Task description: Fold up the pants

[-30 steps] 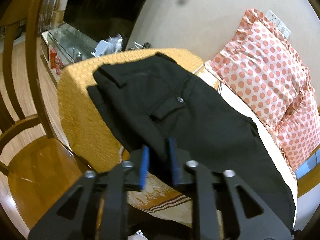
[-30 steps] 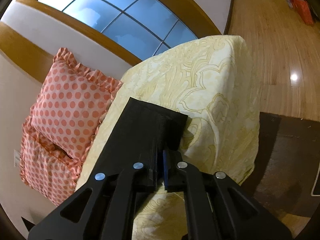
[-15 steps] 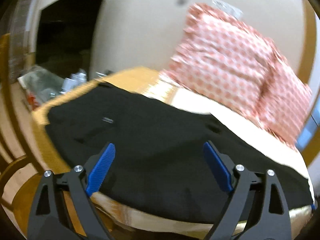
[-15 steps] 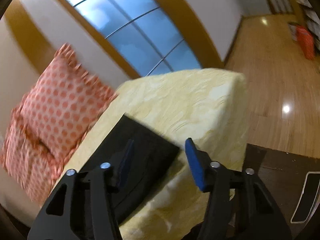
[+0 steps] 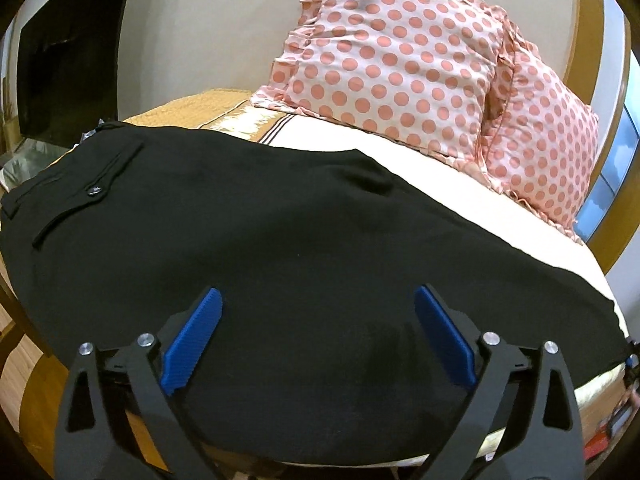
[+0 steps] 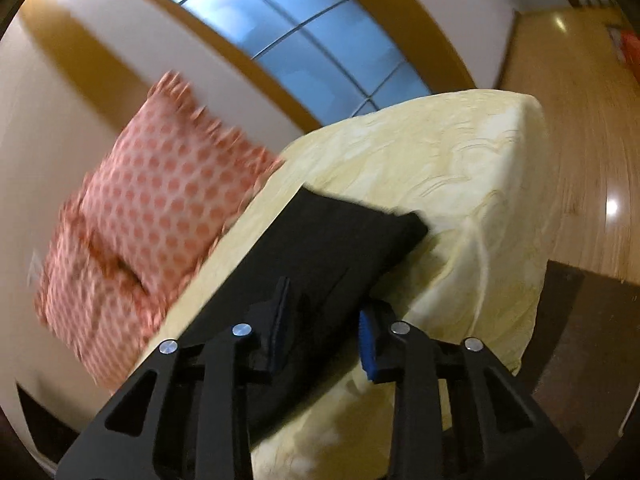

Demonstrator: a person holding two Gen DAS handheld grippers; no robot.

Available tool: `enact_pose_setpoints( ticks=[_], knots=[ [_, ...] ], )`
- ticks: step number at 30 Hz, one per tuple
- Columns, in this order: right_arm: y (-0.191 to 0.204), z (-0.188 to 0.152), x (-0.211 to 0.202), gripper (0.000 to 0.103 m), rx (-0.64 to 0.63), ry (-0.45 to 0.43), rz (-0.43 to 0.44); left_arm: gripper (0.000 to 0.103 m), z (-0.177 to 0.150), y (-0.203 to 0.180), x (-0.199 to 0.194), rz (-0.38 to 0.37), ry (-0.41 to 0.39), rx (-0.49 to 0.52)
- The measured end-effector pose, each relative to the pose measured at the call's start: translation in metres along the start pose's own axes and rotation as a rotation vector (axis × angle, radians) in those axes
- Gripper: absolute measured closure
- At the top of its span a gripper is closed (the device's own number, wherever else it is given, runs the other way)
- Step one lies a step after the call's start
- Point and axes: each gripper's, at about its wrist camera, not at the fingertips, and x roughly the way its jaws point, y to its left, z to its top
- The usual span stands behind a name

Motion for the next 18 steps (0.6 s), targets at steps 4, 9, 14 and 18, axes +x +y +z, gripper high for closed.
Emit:
enact_pose_setpoints(
  ticks=[4,9,14,18],
  knots=[
    [-0.003,0.000,-0.001,0.097,0.051,-0.002,0.039,0.002,-0.007,-0.007,0.002,0.019,-0.004,0.058],
    [0.061,0.002,-0.012,0.098,-0.101,-0.011,0.135,0.002,-0.011,-0.011,0.004,0.041,-0.010,0.107],
    [0.184,-0.032,-0.012,0.098,-0.321,0.076,0.409,0.002,-0.012,-0.010,0.004,0.032,-0.014,0.099],
    [0.289,-0.127,0.001,0.098,-0.582,0.316,0.638,0.002,-0.012,-0.009,0.004,0.035,-0.015,0.098]
  ],
)
